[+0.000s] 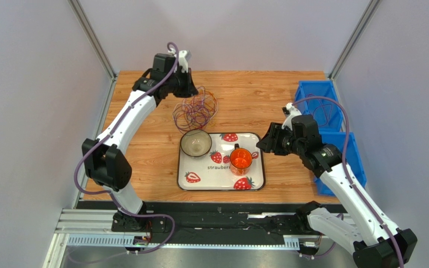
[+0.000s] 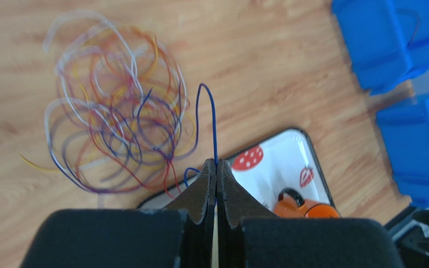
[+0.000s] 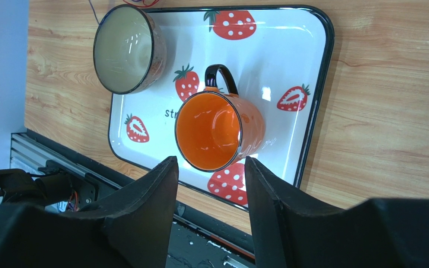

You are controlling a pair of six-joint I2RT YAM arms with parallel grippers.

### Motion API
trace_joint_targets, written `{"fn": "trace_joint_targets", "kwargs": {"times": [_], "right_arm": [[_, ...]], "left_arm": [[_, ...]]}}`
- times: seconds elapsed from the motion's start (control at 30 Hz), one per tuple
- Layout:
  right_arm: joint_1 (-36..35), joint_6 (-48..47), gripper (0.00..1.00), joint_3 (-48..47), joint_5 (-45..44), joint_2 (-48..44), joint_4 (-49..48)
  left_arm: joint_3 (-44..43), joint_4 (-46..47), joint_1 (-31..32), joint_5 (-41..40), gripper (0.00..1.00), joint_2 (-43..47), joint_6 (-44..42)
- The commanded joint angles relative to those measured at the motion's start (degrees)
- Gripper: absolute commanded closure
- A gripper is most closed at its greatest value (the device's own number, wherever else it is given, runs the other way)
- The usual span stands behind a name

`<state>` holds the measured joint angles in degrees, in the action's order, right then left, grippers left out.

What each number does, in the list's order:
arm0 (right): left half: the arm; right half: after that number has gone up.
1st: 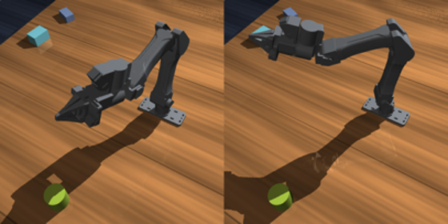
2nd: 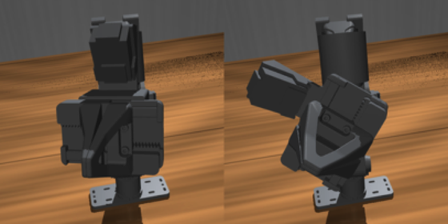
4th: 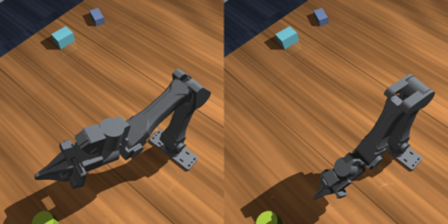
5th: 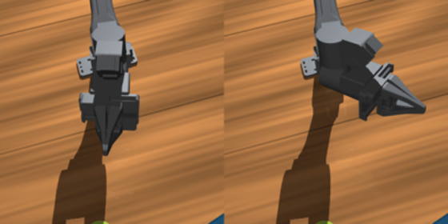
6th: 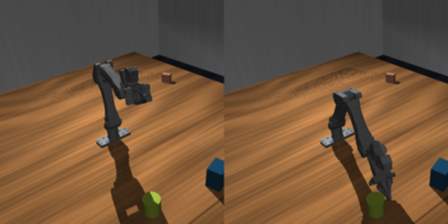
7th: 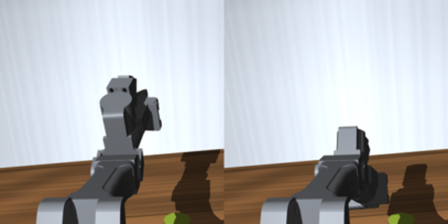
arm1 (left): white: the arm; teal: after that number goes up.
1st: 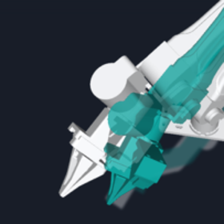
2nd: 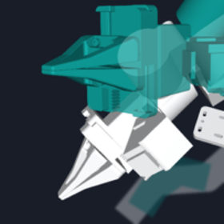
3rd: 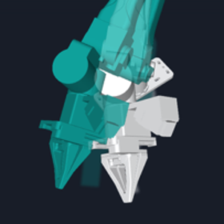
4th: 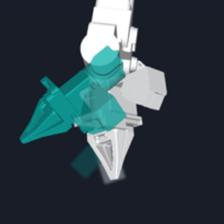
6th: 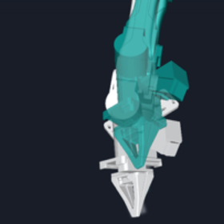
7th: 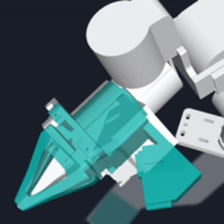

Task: Untangle the cables
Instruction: Untie the cable.

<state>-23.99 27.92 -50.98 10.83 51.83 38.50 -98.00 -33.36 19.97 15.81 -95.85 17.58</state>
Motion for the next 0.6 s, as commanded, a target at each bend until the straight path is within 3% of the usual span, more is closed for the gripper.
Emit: {"fn": "trace_joint_targets", "kwargs": {"times": [0.0, 0.2, 0.57], "right_arm": [[-1.1, 0.7, 0.49, -3.4, 1.7, 0.6, -1.3], [-1.1, -0.6, 0.48, -4.8, 5.4, 2.0, -4.8], [-1.2, 11.5, 0.50, -19.7, 10.3, 15.0, -9.8]], "left_arm": [[3.9, 5.8, 1.2, 4.7, 1.00, 2.8, 4.0], [10.8, 9.5, 2.3, 8.3, 1.00, 5.1, 4.8], [17.4, 15.7, 5.4, 19.6, 1.00, 8.8, 2.1]]}}
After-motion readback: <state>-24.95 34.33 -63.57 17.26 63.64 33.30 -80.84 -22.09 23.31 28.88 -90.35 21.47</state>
